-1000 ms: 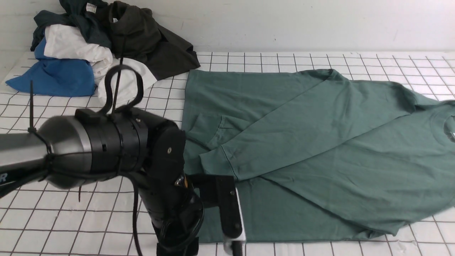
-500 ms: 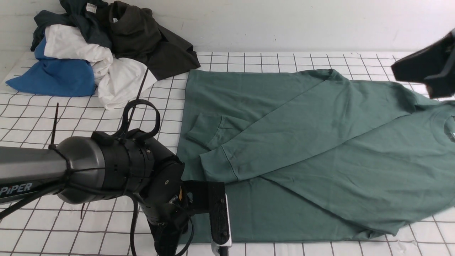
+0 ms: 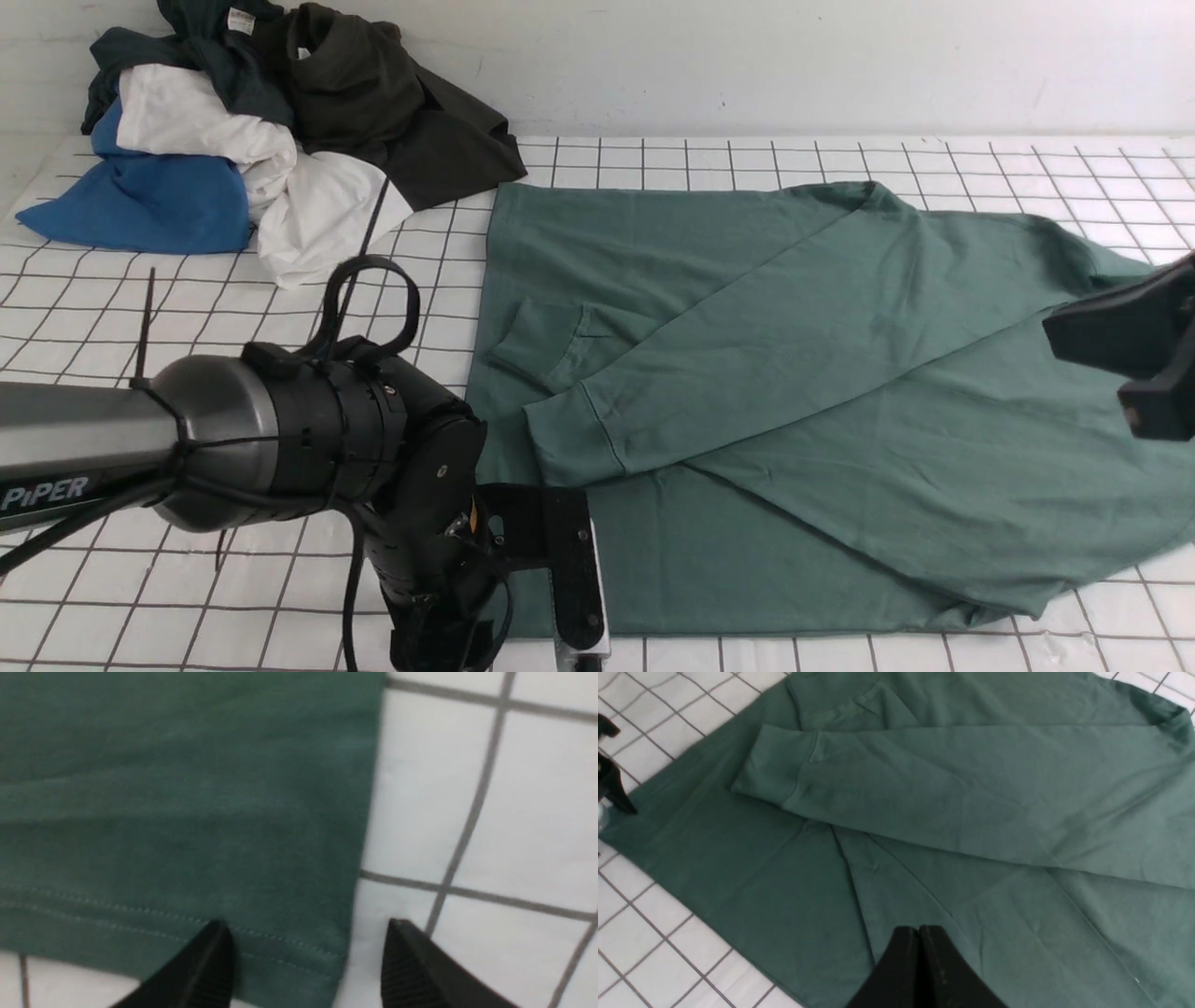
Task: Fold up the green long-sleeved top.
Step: Use both arms simultaneously to clamp the lower edge of the clothing fabric
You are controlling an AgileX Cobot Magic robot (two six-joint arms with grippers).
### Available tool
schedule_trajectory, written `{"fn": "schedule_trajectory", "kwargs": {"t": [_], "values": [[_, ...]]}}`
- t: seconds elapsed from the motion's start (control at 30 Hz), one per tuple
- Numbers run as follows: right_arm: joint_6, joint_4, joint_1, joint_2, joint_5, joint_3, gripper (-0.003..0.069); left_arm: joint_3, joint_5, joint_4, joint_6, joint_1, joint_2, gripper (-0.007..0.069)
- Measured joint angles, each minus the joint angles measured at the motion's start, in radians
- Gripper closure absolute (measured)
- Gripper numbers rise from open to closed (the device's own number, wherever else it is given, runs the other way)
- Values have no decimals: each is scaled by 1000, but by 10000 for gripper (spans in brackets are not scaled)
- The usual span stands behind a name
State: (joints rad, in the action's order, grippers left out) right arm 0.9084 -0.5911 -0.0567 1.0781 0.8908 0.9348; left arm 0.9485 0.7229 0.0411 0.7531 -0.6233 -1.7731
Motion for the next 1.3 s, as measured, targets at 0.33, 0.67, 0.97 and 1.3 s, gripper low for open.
{"fn": "schedule_trajectory", "kwargs": {"t": [0.33, 0.67, 0.97, 1.3], "values": [[78, -22, -39, 0, -28, -4, 670, -2, 9, 18, -113, -9, 23, 611], [16, 103, -39, 0, -58, -4, 633, -5, 11, 86, -142, -8, 238, 620], [-250, 685, -39, 125, -112, -180, 358, -5, 11, 84, -192, 24, 297, 620], [-799, 1405, -39, 424, -284, -295, 263, -5, 9, 83, -222, 83, 297, 620]]}}
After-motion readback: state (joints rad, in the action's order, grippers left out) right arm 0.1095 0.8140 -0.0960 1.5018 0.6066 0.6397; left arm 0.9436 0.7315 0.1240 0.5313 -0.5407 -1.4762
